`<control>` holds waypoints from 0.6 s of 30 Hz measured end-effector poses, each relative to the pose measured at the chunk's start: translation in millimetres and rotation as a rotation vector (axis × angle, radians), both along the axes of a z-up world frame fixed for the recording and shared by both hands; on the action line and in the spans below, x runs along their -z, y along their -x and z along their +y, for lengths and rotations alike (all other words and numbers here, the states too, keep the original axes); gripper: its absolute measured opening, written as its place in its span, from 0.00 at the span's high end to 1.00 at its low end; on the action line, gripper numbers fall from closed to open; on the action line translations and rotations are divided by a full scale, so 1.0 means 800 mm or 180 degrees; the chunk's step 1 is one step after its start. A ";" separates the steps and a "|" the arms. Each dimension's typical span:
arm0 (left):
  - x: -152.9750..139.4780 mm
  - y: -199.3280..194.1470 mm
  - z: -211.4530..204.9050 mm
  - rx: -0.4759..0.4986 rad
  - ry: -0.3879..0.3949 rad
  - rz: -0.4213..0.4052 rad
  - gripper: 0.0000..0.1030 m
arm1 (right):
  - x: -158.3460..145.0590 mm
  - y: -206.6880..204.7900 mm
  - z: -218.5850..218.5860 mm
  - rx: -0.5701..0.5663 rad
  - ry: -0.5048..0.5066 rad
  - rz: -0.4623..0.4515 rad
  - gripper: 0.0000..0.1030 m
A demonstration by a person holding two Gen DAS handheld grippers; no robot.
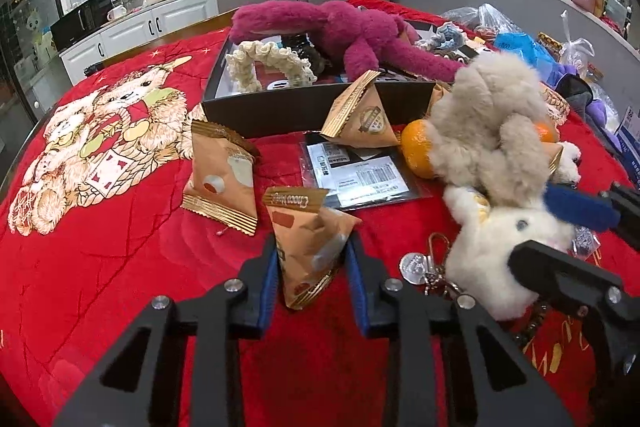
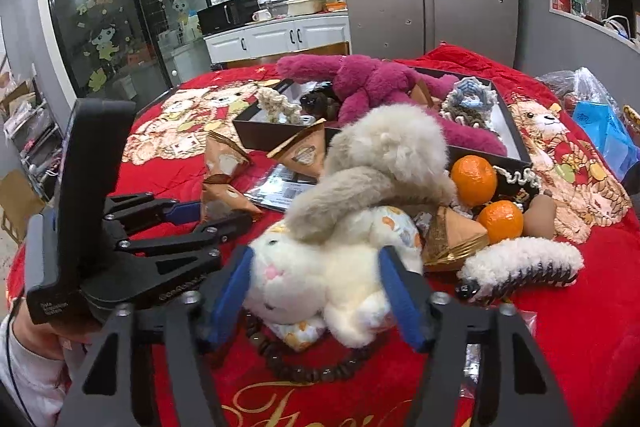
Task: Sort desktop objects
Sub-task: 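Close the left tool on the Choco packet while the right tool closes on the white bunny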
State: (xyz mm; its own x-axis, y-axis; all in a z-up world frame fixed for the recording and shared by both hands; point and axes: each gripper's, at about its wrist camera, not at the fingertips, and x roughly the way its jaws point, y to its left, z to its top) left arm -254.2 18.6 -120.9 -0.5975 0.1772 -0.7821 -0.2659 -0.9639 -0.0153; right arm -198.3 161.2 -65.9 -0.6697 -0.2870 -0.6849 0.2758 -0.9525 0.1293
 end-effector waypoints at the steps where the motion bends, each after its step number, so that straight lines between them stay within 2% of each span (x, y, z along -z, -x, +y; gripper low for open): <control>1: -0.001 -0.001 0.000 0.0005 -0.0011 0.0003 0.70 | -0.001 -0.001 -0.002 -0.0018 -0.0002 0.0007 0.50; 3: -0.003 -0.004 0.002 0.0026 -0.0037 0.0011 0.70 | -0.001 -0.003 -0.004 -0.0079 0.0051 -0.0005 0.62; 5: -0.004 -0.007 0.004 0.0043 -0.0039 0.0026 0.70 | -0.003 -0.006 -0.008 -0.0145 0.0088 -0.0012 0.67; 13: -0.003 -0.017 0.018 0.0126 0.0055 0.0056 0.70 | -0.002 -0.012 0.001 -0.0146 0.0196 -0.0017 0.67; 18: -0.005 -0.020 0.020 0.0145 0.0038 0.0058 0.70 | 0.000 -0.017 -0.010 -0.0209 0.0063 0.0029 0.65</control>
State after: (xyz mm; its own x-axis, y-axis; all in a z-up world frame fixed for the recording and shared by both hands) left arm -238.2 34.5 -117.2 -0.6032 0.1952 -0.7733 -0.3097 -0.9508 0.0016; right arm -185.1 153.3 -66.2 -0.6551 -0.3439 -0.6727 0.3390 -0.9295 0.1451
